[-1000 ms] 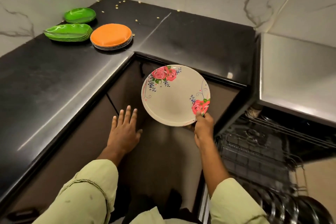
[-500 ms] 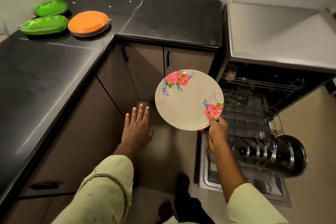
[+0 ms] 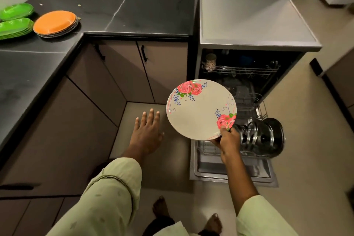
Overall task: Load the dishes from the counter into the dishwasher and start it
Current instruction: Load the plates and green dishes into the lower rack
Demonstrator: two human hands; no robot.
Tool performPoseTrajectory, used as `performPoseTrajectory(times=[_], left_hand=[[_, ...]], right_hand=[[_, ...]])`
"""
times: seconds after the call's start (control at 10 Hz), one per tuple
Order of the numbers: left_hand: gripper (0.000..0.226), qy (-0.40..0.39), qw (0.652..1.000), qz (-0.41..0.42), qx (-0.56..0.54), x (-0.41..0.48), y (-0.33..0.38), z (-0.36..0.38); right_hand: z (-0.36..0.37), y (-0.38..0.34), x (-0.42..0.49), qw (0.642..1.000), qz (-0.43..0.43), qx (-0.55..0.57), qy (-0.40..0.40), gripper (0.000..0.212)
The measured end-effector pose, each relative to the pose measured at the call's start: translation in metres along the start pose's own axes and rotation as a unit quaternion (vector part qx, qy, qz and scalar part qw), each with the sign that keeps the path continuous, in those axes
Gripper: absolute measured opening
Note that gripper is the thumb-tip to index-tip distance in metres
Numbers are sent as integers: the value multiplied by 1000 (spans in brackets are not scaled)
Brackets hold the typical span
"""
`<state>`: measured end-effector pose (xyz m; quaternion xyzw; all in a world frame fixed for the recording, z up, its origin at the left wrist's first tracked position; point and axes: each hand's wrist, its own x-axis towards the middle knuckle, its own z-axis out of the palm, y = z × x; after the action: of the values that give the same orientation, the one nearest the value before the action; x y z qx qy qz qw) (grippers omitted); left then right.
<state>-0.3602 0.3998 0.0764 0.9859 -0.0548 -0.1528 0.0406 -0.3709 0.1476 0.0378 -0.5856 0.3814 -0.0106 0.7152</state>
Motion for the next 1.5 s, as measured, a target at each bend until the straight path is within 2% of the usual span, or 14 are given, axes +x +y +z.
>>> performPoseTrajectory(times=[0.3,0.5,0.7,0.8,1.0,1.1,1.2,1.4,1.5], left_hand=[[77,4,1000,20,6,9,117,11],[77,-16,1000,22,13,39,155,23],[77,-59,997,39,-4,106,200,39],[78,-92,994,64,-4,143,222,50],[76,-139,983,121,8,217,261,69],[74,-161,977,141,12,245,275,83],[73,-177,972,155,24,275,292,101],[71,-219,963,157,33,330,333,158],[70,-245,958,144,30,358,354,190]], right_hand=[[-106,-23,47,999,-2,-26,26,11],[-134,-45,83,999,-5,-38,31,11],[-155,-52,147,996,-7,-71,45,13],[-166,-69,173,994,-16,-85,73,23],[-192,-86,254,957,-41,-220,182,26],[-188,-114,275,937,-40,-285,200,16],[-188,-129,303,923,-52,-325,199,15],[-201,-119,385,889,-93,-415,168,25],[-205,-112,422,856,-124,-479,150,26]])
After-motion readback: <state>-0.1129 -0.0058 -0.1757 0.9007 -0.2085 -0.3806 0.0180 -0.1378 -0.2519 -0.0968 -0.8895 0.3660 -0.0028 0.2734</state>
